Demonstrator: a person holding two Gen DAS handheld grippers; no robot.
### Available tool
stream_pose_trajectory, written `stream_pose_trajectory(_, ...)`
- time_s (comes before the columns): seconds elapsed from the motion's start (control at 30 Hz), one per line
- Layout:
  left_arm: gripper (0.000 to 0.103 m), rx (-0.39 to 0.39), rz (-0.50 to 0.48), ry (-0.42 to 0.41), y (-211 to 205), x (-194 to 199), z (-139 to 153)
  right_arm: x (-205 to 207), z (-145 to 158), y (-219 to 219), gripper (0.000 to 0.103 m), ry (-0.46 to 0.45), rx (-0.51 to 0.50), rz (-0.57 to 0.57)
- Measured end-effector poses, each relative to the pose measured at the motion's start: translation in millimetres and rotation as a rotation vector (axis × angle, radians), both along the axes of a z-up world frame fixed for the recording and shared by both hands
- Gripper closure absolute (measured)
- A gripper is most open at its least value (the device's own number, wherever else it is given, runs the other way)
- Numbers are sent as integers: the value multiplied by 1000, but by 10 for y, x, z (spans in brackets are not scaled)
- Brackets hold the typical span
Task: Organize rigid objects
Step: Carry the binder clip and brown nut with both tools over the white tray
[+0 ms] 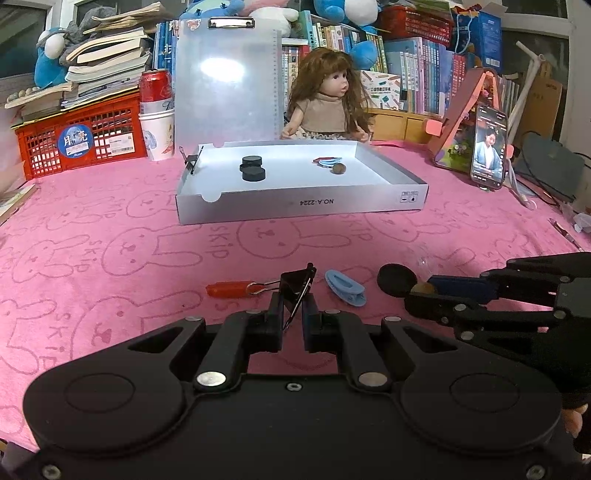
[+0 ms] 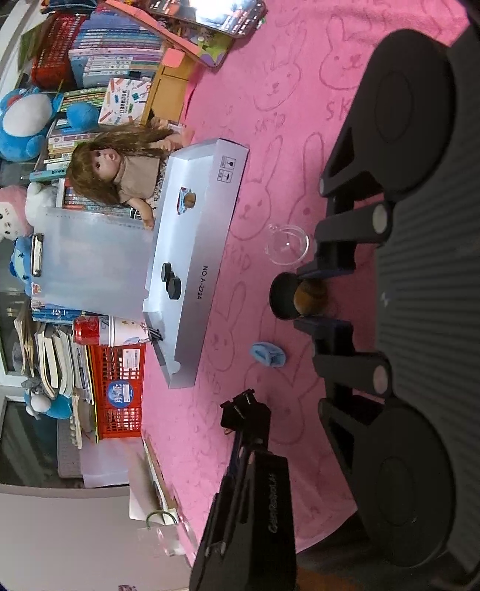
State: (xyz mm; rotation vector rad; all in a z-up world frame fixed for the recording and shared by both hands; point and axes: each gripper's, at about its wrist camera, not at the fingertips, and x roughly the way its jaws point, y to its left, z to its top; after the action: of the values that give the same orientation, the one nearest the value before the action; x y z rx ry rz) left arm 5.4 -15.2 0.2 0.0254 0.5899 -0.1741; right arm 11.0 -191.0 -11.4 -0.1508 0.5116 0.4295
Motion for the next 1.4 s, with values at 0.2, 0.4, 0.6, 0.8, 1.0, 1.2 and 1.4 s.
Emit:
stream_pose_trajectory(0.2,93,3,11,-12,7,60,64,-29,133,-11,76,-43,-8,-11)
stream_pose_trajectory(0.4,93,-1,11,-23,-5,166,174,51,225,-1,76,-55,-30,-63)
stream_pose_trajectory(0.6,93,-9,28,-40,11,326,298,222,342,-29,76,-70,-10,-106)
stream_pose_trajectory(0.8,93,-21,43,-52,49,533,414,387,476,-47,76,-95,11,-124)
stream_pose_trajectory(1.0,93,-30,52,-53,61,720,461,571,550,-49,76,-106,19,-138)
stream_pose_trajectory(1.2,93,-38,45,-55,31,920,494,768,575,-80,76,-94,46,-155)
stream_pose_trajectory(1.4,93,-48,49,-34,10,1132,456,965,569,-121,76,-76,69,-171)
